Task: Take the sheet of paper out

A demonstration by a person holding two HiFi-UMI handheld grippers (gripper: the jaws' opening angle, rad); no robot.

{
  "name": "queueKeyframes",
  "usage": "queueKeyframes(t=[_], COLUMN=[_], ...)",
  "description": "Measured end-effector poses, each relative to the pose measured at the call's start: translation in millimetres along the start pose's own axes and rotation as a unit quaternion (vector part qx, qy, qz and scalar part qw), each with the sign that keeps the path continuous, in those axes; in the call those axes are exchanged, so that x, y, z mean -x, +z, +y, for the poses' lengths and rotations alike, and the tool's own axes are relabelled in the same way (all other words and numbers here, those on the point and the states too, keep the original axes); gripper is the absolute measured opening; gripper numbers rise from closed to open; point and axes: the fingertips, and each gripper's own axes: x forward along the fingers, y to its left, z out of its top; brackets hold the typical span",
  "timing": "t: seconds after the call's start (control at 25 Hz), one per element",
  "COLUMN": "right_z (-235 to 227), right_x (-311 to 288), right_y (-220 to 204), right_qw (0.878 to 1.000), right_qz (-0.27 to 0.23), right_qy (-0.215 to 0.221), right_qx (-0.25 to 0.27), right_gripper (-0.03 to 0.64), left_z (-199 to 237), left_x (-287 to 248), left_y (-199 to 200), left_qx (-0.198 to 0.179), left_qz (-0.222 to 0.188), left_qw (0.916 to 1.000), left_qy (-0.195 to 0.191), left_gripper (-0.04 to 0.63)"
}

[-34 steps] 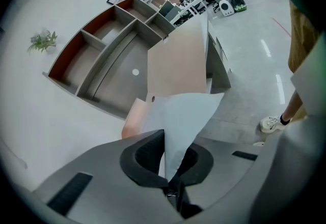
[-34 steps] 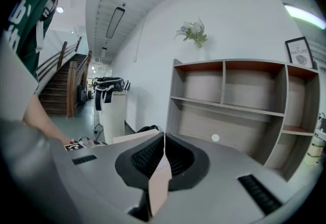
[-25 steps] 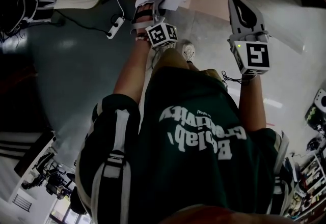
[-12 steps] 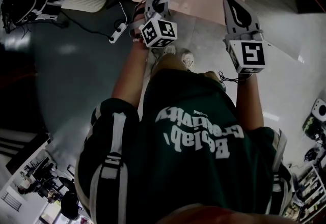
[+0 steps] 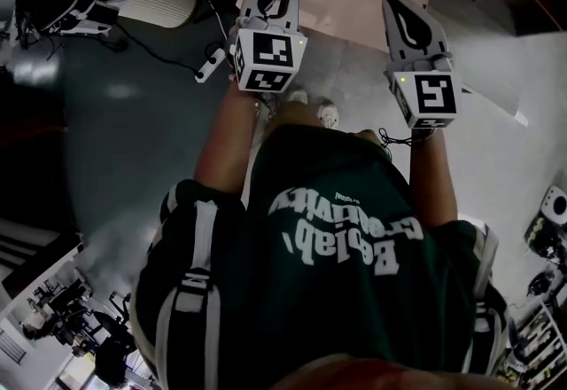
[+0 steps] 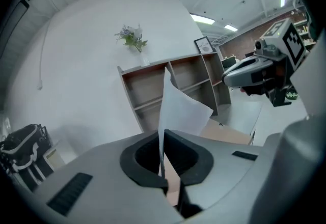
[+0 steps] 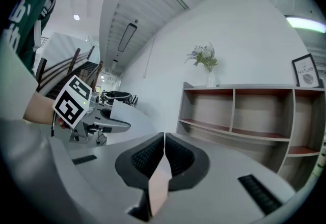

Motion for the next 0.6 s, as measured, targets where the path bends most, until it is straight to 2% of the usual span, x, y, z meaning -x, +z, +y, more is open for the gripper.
queueKeyframes(t=[0.16, 0.36, 0.6], right_z=[2.5, 6.2, 2.3], right_x=[5.2, 6.3, 5.5], right_y=[9.0, 20.3, 24.5], right_qw=[1.000, 0.999, 0.998], right_qz=[0.002, -0.034, -0.054], right_qy=[-0.006, -0.003, -0.023], right_qx=[0.000, -0.002, -0.037], right_gripper=[0.034, 0.034, 0.034], left_z=[2.0, 6.9, 6.2], left_x=[15.9, 33.3, 43.6], left_y=[17.1, 32.0, 42.5], left_qx=[0.030, 0.105, 0.124], left_qz=[-0.014, -0.040, -0.067], left_qw=[0.9995, 0.9937, 0.9900], left_qy=[0.001, 0.005, 0.013], left_gripper=[0.018, 0.018, 0.018])
